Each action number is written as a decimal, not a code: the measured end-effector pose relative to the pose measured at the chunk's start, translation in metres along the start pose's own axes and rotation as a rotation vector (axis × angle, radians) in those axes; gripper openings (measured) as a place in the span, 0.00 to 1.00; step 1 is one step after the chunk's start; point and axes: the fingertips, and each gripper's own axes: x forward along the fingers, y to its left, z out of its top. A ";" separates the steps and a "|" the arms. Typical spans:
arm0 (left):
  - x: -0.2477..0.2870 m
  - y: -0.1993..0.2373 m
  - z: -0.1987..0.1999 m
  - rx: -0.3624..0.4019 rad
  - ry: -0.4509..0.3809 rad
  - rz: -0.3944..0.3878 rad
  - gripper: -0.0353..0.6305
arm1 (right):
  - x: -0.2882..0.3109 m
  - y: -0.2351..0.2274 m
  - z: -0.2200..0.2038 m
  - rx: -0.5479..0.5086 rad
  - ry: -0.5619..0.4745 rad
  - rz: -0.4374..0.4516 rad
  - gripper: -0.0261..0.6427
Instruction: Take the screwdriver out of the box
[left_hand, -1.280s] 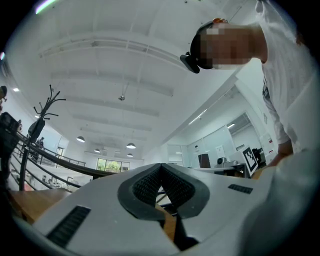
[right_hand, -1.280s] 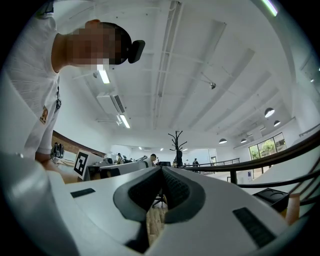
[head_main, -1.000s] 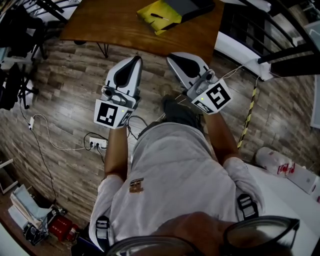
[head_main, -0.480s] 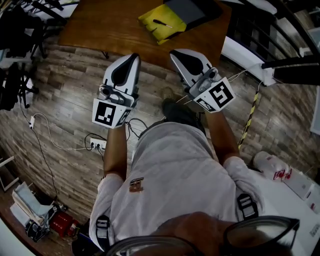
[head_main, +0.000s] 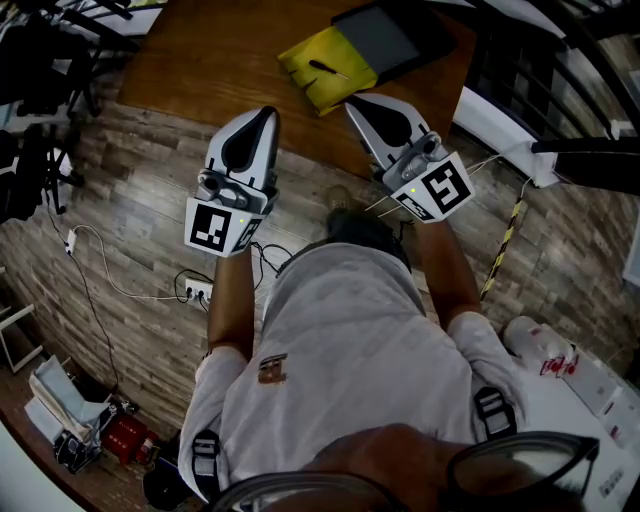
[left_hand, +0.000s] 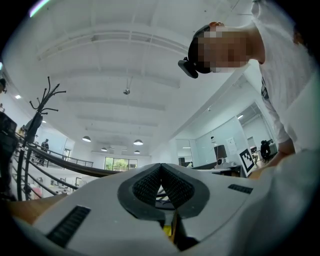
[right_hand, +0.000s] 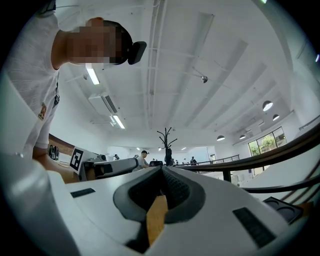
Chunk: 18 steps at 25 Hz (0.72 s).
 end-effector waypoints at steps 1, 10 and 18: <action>0.009 0.005 -0.001 0.002 0.003 0.002 0.08 | 0.004 -0.009 0.000 -0.001 0.001 0.002 0.09; 0.080 0.040 -0.016 0.014 0.013 0.007 0.08 | 0.031 -0.082 -0.002 -0.006 0.003 0.013 0.09; 0.112 0.058 -0.036 0.008 0.023 0.011 0.08 | 0.044 -0.117 -0.014 -0.009 0.018 0.017 0.09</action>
